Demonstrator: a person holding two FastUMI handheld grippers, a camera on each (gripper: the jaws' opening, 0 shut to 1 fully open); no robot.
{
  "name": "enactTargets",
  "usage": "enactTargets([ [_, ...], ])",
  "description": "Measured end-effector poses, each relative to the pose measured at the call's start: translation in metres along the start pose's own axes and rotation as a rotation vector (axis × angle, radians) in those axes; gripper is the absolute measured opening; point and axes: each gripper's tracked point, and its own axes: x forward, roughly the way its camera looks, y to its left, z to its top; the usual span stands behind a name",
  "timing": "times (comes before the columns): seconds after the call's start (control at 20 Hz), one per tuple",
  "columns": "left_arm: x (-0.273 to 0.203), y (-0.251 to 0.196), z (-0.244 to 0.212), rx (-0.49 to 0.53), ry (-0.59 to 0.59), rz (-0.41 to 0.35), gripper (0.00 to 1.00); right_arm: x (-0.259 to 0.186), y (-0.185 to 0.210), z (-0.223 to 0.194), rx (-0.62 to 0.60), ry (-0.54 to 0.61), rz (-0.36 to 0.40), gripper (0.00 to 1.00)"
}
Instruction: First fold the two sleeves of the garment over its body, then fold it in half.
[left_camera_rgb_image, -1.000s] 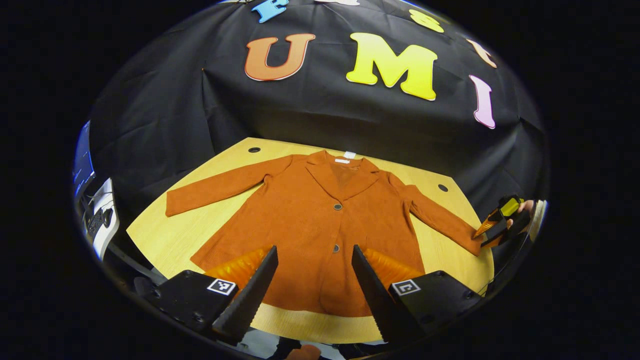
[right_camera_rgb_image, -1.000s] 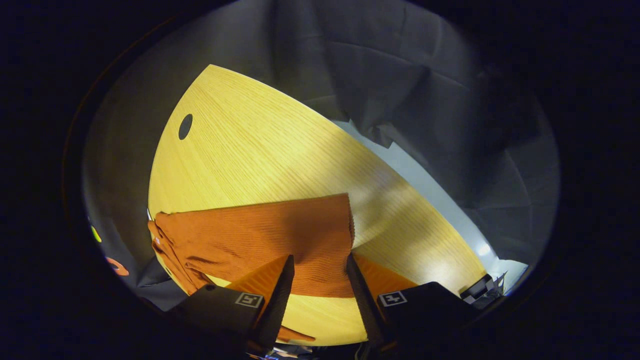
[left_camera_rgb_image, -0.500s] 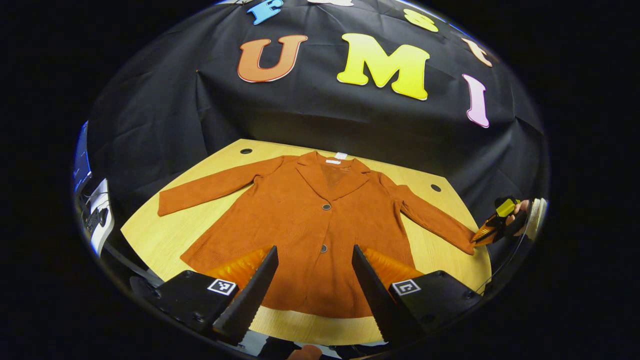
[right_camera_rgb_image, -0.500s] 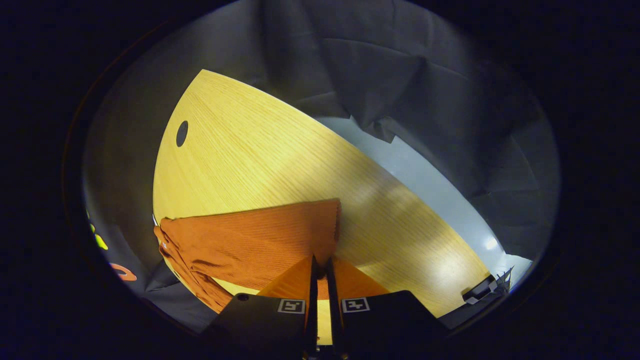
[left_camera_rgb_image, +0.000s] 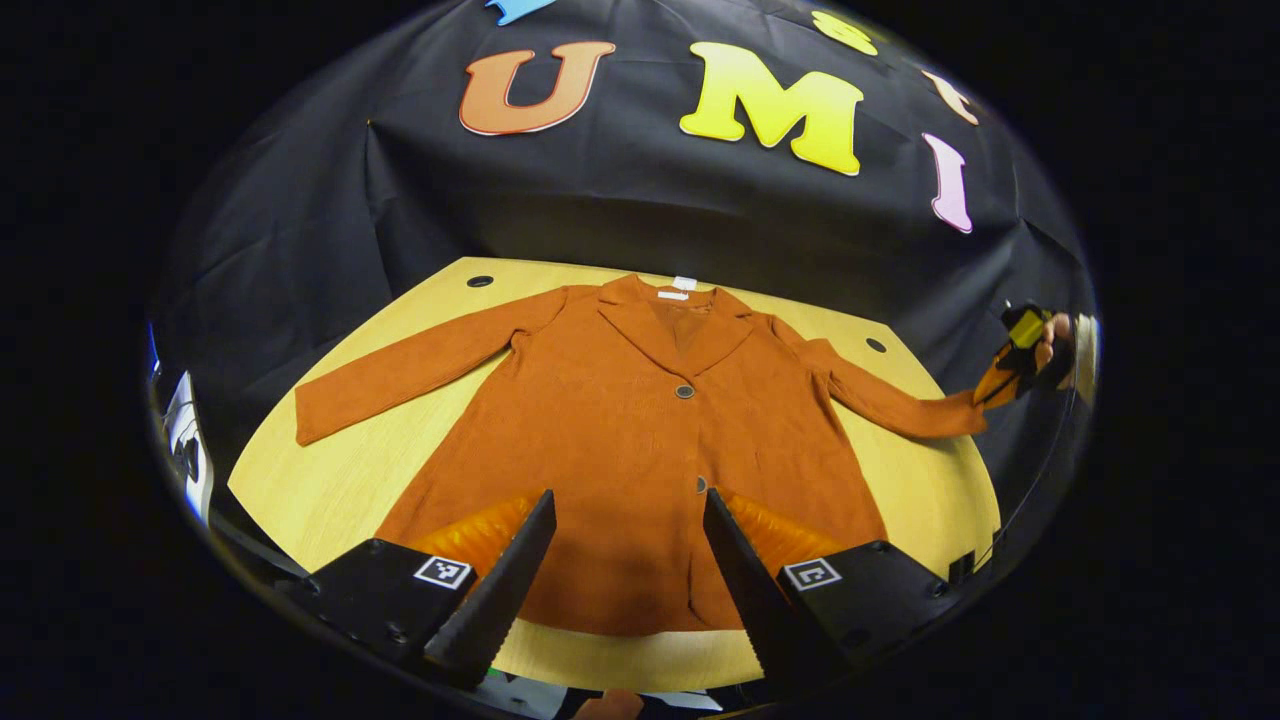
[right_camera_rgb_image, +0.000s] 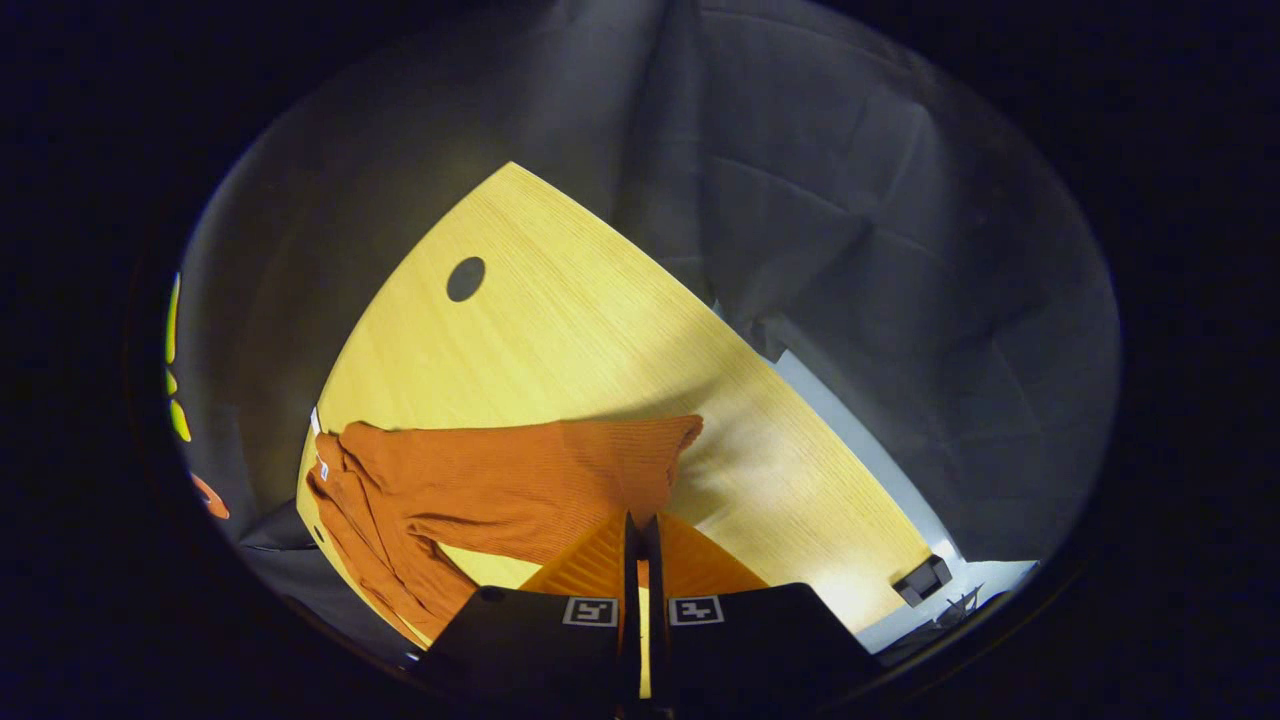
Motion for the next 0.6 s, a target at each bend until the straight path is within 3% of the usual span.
enactTargets([
  [0.4, -0.002, 0.054, -0.012, 0.029, 0.021, 0.015, 0.97, -0.081, 0.162, -0.013, -0.200, -0.108, 0.188, 0.04],
  [0.6, -0.008, 0.076, -0.012, 0.011, 0.030, 0.028, 0.97, -0.095, 0.253, -0.057, -0.314, -0.094, 0.251, 0.04],
])
